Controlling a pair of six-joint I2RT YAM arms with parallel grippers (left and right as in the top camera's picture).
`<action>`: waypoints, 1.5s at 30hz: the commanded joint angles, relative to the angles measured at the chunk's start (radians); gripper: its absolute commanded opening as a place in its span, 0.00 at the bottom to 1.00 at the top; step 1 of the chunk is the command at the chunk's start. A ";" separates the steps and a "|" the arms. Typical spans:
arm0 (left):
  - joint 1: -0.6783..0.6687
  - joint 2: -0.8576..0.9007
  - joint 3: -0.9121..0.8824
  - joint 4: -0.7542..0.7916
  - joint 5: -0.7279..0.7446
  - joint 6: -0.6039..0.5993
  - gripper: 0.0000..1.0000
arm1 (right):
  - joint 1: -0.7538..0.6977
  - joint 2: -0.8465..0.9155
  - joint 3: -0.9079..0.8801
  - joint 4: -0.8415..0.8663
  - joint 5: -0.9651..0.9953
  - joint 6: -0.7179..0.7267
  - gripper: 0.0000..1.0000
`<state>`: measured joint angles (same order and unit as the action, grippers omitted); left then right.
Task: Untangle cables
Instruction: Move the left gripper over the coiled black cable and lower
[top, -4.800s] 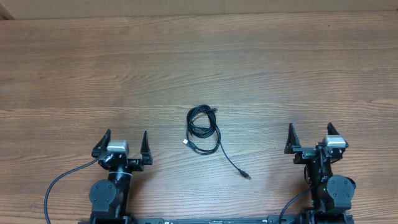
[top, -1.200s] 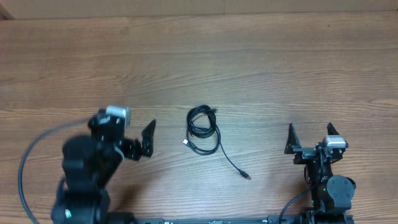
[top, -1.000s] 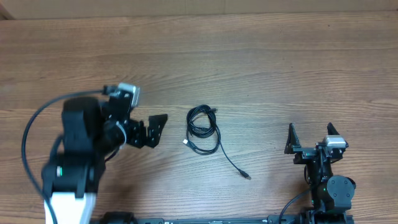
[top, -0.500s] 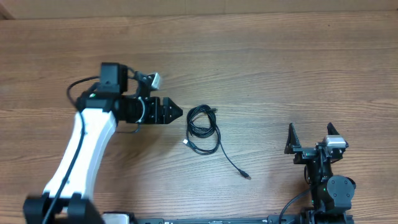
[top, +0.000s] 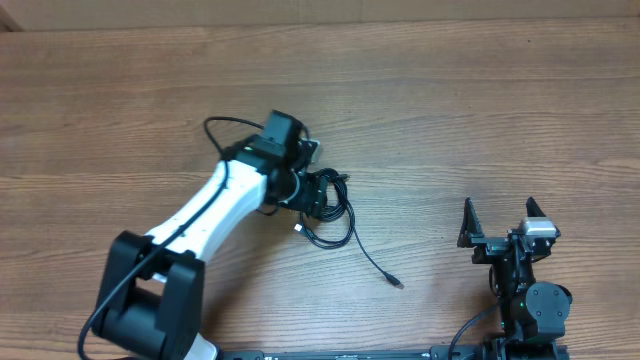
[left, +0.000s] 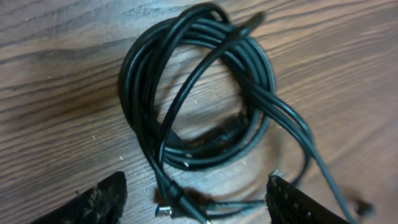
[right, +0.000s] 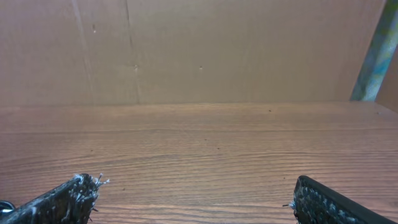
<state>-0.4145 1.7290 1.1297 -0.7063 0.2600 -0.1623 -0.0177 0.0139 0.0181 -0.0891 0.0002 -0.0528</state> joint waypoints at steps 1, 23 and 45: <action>-0.045 0.029 0.014 0.027 -0.163 -0.123 0.72 | 0.003 -0.010 -0.010 0.006 -0.001 -0.001 1.00; -0.085 0.092 0.012 0.174 -0.284 -0.092 0.45 | 0.003 -0.010 -0.010 0.006 -0.001 -0.001 1.00; -0.097 0.079 0.142 0.054 -0.456 0.117 0.04 | 0.003 -0.010 -0.010 0.006 -0.001 -0.001 1.00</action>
<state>-0.5045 1.8359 1.1828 -0.6209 -0.1028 -0.0669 -0.0181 0.0139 0.0181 -0.0895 0.0002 -0.0528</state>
